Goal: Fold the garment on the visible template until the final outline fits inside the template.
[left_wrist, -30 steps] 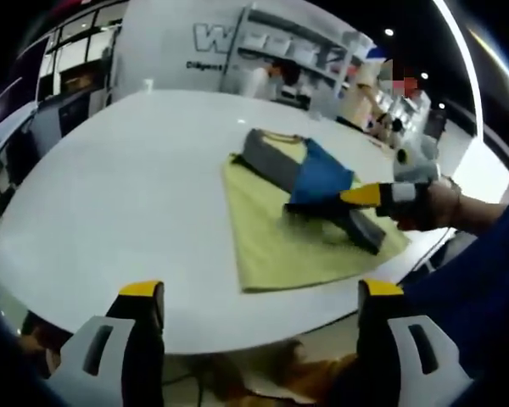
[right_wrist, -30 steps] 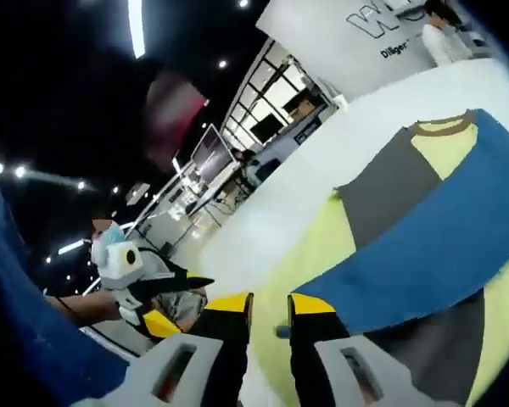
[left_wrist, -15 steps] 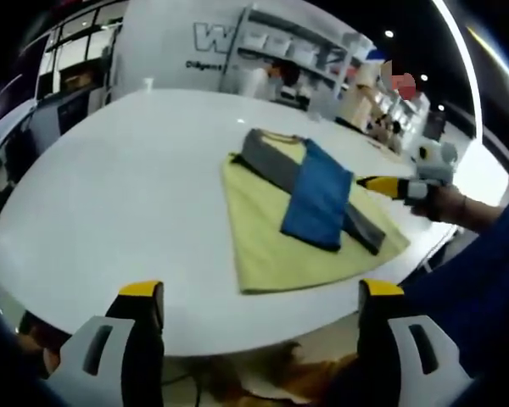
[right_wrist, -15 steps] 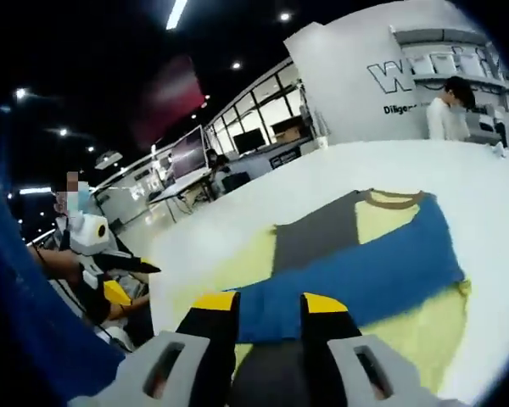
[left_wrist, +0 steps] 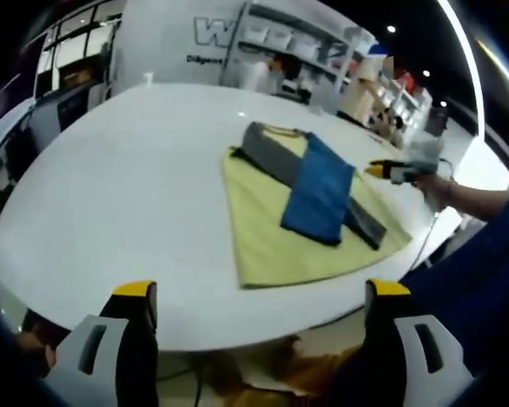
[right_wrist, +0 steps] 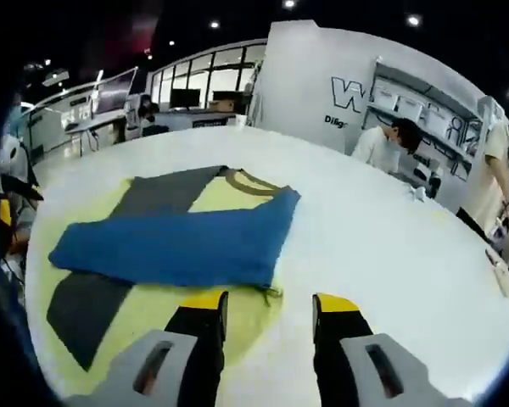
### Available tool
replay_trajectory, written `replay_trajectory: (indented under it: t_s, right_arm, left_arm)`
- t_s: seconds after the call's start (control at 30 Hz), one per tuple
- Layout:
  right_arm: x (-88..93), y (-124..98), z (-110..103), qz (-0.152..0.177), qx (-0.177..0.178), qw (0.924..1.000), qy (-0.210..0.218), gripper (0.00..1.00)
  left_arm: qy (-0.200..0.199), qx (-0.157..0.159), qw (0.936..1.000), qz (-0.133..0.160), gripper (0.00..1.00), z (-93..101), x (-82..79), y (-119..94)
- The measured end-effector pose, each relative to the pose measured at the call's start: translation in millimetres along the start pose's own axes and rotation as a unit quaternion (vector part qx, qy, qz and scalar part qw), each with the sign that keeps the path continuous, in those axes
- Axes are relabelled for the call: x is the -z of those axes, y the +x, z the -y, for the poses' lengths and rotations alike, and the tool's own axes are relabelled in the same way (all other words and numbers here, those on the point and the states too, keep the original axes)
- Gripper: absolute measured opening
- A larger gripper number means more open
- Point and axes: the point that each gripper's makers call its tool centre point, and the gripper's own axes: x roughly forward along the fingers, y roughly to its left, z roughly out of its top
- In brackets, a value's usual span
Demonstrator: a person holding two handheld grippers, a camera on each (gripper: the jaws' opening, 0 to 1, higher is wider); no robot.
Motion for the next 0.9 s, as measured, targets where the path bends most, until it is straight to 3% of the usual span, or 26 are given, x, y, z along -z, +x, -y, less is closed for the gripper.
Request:
replay_trajectory:
  t_s: [0.17,0.33,0.37,0.5,0.9]
  right_arm:
    - [2.3,14,11,-0.006,0.009,0.9997,-0.022,0.36]
    - [-2.0,33,14,0.006,0.012,0.9988,-0.047,0.35]
    - [-6.3,37,17,0.020,0.018,0.9985,-0.048,0.35]
    - [-12.7,36,23,0.028,0.032,0.9977,-0.052,0.36]
    - [9.9,19,43,0.032,0.065,0.9968,0.034,0.35]
  left_arm:
    - [-0.002,-0.012,0.9999,-0.003,0.98,-1.1,0.4,-3]
    - [-0.010,-0.028,0.9995,-0.004,0.98,-1.5,1.5,-5]
    - [-0.012,-0.031,0.9994,-0.005,0.98,0.3,1.4,-6]
    - [-0.013,-0.036,0.9992,-0.006,0.98,3.1,1.9,-5]
    - [-0.015,-0.035,0.9993,-0.005,0.97,6.4,1.9,-2]
